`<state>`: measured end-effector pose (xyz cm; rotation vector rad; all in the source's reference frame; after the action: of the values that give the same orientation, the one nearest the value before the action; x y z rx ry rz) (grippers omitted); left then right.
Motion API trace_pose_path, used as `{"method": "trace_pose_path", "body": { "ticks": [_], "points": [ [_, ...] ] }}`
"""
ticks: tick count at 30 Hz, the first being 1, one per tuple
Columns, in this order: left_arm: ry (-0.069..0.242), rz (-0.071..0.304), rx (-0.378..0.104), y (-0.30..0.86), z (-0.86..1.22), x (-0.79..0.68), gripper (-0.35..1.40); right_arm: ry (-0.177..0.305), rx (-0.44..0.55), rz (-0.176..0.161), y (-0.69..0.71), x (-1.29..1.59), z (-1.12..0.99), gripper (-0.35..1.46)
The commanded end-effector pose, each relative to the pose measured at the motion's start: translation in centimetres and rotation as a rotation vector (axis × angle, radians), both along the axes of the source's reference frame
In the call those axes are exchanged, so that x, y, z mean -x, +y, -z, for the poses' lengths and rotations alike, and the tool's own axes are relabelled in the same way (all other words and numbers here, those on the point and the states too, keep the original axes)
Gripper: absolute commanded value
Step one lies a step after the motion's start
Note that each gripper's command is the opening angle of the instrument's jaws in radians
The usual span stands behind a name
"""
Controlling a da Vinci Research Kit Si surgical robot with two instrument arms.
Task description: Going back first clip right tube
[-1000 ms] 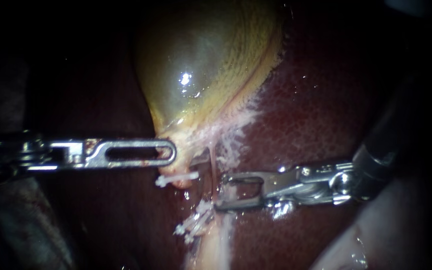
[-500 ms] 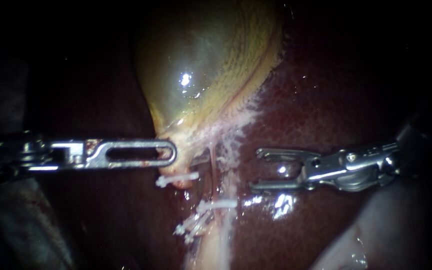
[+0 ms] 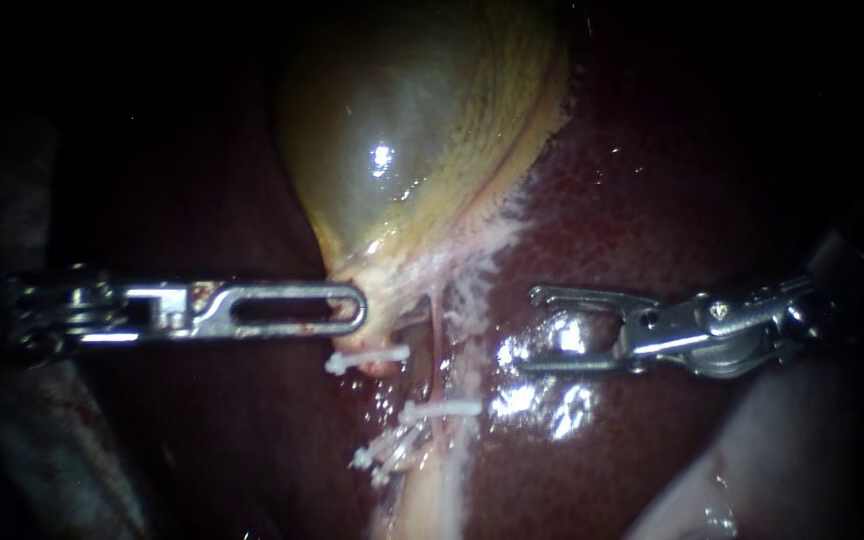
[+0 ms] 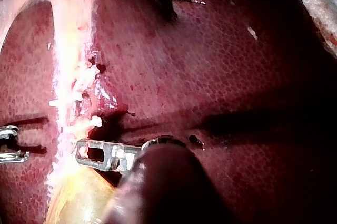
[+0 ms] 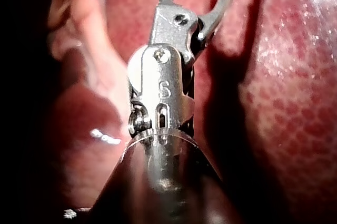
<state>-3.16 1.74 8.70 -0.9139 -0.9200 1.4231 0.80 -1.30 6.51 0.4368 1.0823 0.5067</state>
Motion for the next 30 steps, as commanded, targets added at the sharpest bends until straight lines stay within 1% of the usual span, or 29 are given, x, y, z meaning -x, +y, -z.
{"method": "trace_pose_path", "body": {
  "ticks": [1,5,7,12,23,30],
  "points": [
    [0.002,0.003,0.002,-0.01,-0.05,0.04,-0.35,-0.001,0.000,-0.001,0.00,0.00,0.00,0.49],
    [0.008,0.010,0.011,-0.03,-0.19,0.15,-0.35,-0.001,0.000,-0.001,0.00,-0.01,-0.01,0.49],
    [0.006,0.008,0.012,-0.04,-0.25,0.20,-0.35,-0.001,0.000,-0.001,0.00,-0.02,-0.01,0.49],
    [0.004,0.006,0.014,-0.03,-0.35,0.27,-0.35,-0.001,0.000,-0.002,-0.01,-0.02,-0.02,0.49],
    [0.001,0.005,0.012,0.00,-0.37,0.33,-0.35,-0.002,0.001,-0.002,-0.01,-0.03,-0.03,0.49],
    [-0.001,0.003,0.011,0.00,-0.37,0.34,-0.35,-0.002,0.001,-0.003,-0.01,-0.04,-0.03,0.49]
  ]
}}
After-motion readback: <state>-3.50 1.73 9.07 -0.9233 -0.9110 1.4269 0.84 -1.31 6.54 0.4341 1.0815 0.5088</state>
